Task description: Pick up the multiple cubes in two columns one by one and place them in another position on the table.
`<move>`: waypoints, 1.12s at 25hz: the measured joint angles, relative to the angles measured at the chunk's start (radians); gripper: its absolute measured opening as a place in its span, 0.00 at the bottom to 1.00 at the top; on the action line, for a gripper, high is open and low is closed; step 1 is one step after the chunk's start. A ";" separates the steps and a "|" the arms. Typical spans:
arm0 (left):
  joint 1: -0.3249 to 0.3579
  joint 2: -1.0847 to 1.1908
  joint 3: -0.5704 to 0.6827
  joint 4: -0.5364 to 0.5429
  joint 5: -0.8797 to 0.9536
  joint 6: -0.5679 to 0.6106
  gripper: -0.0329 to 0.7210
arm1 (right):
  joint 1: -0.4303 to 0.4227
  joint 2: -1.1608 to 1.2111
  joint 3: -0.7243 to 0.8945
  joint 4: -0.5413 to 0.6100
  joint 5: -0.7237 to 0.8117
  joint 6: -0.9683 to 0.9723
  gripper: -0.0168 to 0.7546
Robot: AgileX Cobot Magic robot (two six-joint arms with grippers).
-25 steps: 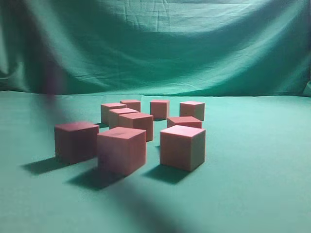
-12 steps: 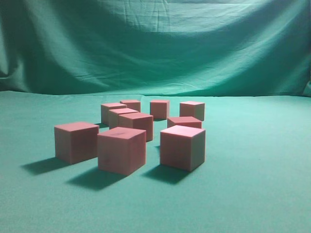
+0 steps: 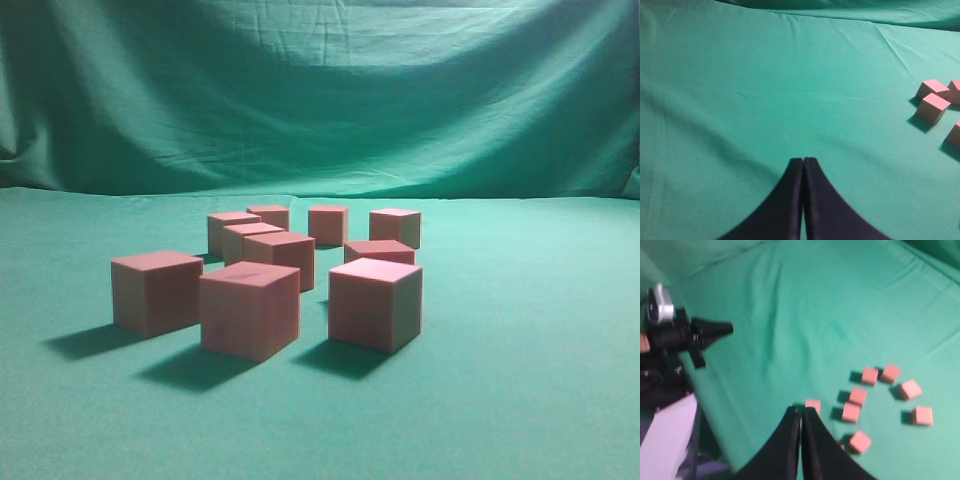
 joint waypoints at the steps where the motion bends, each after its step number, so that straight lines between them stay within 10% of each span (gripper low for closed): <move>1: 0.000 0.000 0.000 0.000 0.000 0.000 0.04 | 0.000 -0.060 0.060 0.005 0.002 0.000 0.02; 17: 0.000 0.000 0.000 0.000 0.000 0.000 0.04 | 0.000 -0.595 0.731 0.023 -0.235 -0.004 0.02; 28: 0.000 0.000 0.000 0.000 0.000 0.000 0.04 | -0.093 -0.795 1.083 -0.086 -0.715 -0.004 0.02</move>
